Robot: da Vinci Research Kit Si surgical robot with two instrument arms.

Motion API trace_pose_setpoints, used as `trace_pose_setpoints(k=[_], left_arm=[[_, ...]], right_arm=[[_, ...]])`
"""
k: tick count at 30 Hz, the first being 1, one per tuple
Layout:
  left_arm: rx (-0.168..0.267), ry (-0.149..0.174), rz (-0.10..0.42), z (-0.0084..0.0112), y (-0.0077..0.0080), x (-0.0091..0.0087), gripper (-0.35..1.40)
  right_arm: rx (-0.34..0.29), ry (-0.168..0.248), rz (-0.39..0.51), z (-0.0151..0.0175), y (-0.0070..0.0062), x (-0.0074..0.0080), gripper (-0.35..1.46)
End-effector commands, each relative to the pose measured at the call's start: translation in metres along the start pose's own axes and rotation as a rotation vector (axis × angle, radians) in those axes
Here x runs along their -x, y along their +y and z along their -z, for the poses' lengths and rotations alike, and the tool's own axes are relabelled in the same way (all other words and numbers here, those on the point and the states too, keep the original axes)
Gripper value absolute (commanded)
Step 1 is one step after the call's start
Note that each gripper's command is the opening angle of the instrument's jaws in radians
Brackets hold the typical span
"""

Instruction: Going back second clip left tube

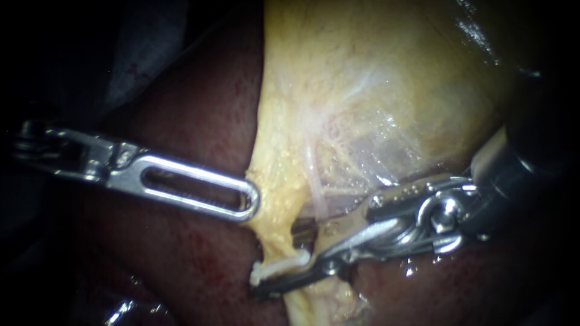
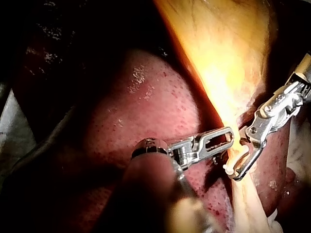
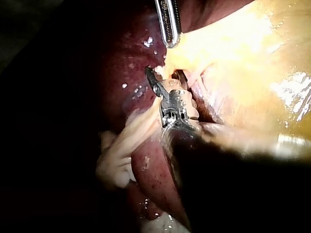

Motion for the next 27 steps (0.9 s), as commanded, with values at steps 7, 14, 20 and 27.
trace_pose_setpoints(k=[7,14,20,27], left_arm=[[0.000,0.000,0.000,0.0000,0.0000,0.0000,-0.35],[0.000,0.000,0.000,0.0001,-0.0001,0.0000,-0.35],[0.000,0.000,0.000,0.0001,0.0000,0.0000,-0.35],[-0.001,0.001,0.000,0.0001,0.0000,0.0001,-0.35]], right_arm=[[-0.008,0.013,0.004,0.0001,0.0000,0.0001,0.47],[-0.003,0.025,-0.004,0.0032,-0.0002,-0.0002,0.46],[0.014,0.048,-0.006,0.0077,-0.0006,-0.0007,0.46],[0.030,0.092,-0.015,0.0150,-0.0012,0.0002,0.46]])
